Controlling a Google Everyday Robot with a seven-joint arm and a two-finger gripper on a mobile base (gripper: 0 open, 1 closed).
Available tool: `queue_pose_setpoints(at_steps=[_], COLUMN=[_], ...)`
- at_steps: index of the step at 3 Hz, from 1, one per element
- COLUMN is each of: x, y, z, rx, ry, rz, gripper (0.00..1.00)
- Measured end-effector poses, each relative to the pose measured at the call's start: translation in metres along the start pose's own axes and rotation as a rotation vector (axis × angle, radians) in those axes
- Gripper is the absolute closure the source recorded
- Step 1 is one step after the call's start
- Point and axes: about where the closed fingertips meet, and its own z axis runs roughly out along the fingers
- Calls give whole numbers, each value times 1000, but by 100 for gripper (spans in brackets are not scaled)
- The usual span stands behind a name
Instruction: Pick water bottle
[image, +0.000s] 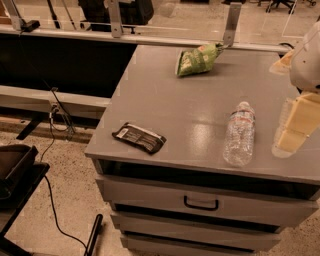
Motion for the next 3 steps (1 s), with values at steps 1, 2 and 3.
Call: queue_pose_setpoints(at_steps=[1,2,3], x=[6,13,15], y=[-21,-48,-62], z=[26,67,105], rx=[9,7,-12], ry=[-14,-6,8], rz=[-92,-263,-428], gripper=[0,0,0])
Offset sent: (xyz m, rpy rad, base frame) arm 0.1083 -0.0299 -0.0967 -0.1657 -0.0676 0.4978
